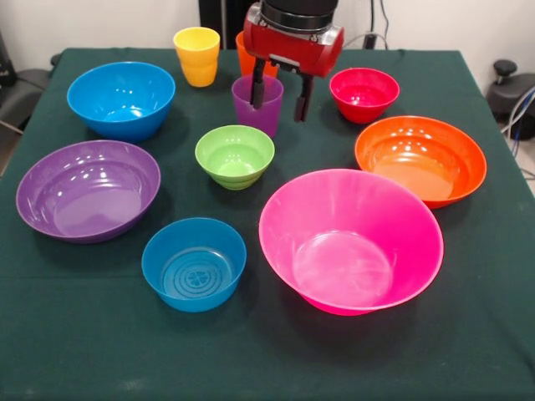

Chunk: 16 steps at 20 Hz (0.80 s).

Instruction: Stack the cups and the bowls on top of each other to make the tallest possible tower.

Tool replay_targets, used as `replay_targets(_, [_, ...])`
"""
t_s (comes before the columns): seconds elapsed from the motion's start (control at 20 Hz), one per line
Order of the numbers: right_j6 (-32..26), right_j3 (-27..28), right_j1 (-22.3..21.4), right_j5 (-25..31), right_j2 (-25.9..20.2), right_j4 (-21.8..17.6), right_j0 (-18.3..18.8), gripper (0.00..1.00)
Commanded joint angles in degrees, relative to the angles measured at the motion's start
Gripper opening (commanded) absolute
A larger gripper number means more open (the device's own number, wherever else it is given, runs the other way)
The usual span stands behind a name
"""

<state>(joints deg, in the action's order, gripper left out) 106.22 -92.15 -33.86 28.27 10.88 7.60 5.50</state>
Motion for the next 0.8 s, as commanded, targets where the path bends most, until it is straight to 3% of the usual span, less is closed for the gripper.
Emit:
replay_targets(0.05, [8.97,-0.53,1.68,-0.2,-4.06,0.95,-0.87,1.0])
replay_targets(0.8, [10.29,5.38,4.43,3.65,-3.91,1.53,-3.83,1.0])
